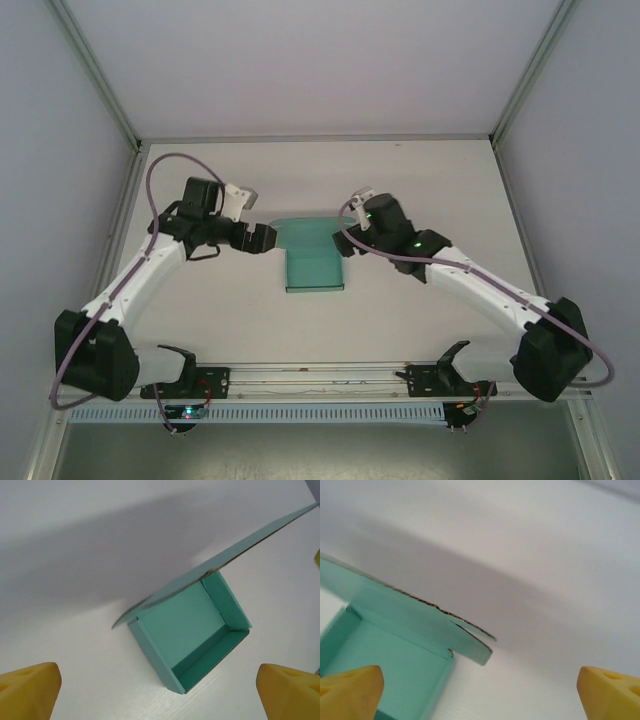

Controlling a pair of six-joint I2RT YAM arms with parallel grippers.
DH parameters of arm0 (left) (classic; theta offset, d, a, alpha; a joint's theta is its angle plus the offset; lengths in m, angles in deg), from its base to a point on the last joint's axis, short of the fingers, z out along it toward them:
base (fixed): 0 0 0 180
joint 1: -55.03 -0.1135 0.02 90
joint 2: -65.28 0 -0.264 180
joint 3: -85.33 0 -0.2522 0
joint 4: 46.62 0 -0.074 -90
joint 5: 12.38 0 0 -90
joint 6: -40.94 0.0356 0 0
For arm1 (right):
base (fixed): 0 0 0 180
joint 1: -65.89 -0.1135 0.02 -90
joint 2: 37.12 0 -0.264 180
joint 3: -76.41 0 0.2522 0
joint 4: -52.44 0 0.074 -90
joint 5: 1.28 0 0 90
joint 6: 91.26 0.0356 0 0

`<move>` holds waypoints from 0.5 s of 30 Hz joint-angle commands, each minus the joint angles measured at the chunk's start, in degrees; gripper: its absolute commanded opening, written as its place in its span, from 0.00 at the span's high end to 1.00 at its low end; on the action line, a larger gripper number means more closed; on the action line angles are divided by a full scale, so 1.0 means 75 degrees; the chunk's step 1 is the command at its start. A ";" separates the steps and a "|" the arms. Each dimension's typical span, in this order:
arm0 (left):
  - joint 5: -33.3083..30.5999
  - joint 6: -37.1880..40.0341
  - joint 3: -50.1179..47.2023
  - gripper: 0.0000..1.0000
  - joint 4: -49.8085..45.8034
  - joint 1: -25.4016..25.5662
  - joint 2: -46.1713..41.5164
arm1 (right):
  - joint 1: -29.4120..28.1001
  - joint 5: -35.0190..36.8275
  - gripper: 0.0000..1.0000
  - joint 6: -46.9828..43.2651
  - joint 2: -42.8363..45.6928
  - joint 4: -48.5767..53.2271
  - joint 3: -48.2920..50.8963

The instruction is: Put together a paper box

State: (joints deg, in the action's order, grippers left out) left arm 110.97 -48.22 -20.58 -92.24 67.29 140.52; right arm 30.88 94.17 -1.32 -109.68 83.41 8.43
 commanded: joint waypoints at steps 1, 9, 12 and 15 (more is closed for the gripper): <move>0.0631 0.1987 0.0924 0.00 -0.0804 -0.0077 0.0497 | 0.0804 -0.2698 0.01 -0.3369 -0.0028 0.0174 -0.0208; 0.1388 0.3943 0.2635 0.00 -0.2999 0.0000 0.2355 | 0.1418 -0.3677 0.05 -0.5052 -0.2307 0.2656 -0.2694; 0.0820 0.4216 0.2790 0.00 -0.3284 0.0203 0.2625 | 0.1515 -0.3682 0.11 -0.5263 -0.2958 0.3230 -0.3283; -0.0014 0.4031 0.2849 0.10 -0.3108 0.0394 0.2837 | 0.1529 -0.3752 0.17 -0.5407 -0.3387 0.3686 -0.3670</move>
State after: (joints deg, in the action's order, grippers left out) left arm 115.58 -21.25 -1.34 -111.50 68.82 161.26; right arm 41.79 68.75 -37.86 -133.30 103.26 -16.14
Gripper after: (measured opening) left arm 0.922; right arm 0.836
